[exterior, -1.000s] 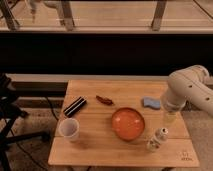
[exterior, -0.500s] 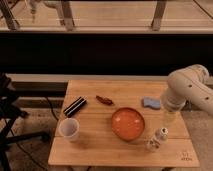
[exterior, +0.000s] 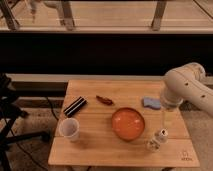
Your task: Place the white sponge in the ceramic bowl
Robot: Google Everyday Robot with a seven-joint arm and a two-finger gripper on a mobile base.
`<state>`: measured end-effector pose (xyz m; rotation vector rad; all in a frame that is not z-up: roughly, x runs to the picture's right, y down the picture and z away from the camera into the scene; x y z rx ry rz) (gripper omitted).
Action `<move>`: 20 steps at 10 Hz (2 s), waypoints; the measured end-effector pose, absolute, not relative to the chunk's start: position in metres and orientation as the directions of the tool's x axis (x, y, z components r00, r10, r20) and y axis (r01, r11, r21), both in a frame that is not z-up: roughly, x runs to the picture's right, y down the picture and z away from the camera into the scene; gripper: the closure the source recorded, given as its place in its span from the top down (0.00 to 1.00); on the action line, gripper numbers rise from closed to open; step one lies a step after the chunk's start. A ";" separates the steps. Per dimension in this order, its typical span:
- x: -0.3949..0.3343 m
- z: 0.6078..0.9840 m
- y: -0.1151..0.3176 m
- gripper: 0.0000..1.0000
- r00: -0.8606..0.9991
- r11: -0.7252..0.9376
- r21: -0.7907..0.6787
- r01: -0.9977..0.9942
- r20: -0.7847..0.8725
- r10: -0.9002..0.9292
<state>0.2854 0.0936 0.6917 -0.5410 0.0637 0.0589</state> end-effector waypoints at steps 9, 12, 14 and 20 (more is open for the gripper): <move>0.282 0.709 0.085 1.00 0.995 0.871 -0.484 -0.084 -0.090 0.046; 0.282 0.715 0.082 1.00 0.994 0.875 -0.475 -0.090 -0.094 0.051; 0.281 0.720 0.079 1.00 0.995 0.879 -0.470 -0.086 -0.092 0.048; 0.283 0.735 0.068 1.00 0.996 0.885 -0.459 -0.074 -0.086 0.039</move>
